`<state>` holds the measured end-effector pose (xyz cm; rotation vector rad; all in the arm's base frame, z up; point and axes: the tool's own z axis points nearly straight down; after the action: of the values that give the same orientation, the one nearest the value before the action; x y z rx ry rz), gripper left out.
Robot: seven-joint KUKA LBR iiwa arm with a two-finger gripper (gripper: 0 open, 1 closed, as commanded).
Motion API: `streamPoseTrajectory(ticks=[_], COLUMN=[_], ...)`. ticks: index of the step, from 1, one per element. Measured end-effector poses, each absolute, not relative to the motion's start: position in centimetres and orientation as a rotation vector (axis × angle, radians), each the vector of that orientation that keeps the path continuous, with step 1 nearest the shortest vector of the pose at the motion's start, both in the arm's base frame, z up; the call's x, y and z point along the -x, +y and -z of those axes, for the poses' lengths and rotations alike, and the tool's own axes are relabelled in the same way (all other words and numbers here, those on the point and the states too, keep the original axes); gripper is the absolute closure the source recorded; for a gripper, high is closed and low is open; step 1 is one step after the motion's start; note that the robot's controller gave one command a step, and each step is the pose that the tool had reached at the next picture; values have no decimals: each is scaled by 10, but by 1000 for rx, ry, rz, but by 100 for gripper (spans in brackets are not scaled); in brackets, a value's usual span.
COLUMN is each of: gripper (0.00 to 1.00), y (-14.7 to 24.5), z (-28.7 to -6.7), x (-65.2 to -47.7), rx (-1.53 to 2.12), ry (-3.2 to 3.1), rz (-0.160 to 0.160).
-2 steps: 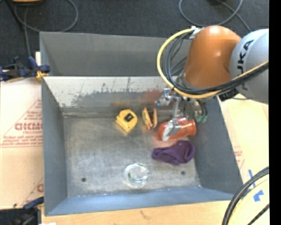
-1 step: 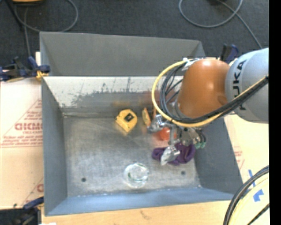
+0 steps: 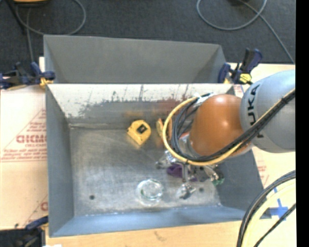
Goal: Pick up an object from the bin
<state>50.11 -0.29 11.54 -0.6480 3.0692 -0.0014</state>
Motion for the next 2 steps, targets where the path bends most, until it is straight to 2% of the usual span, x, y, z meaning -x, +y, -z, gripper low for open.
streamPoseTrajectory(ticks=[1,2], gripper=[0,0], y=[-39,-7], z=[-97,-94], x=[-541,-532], rx=[777,945], ry=[3043,2992], rz=[-1,5])
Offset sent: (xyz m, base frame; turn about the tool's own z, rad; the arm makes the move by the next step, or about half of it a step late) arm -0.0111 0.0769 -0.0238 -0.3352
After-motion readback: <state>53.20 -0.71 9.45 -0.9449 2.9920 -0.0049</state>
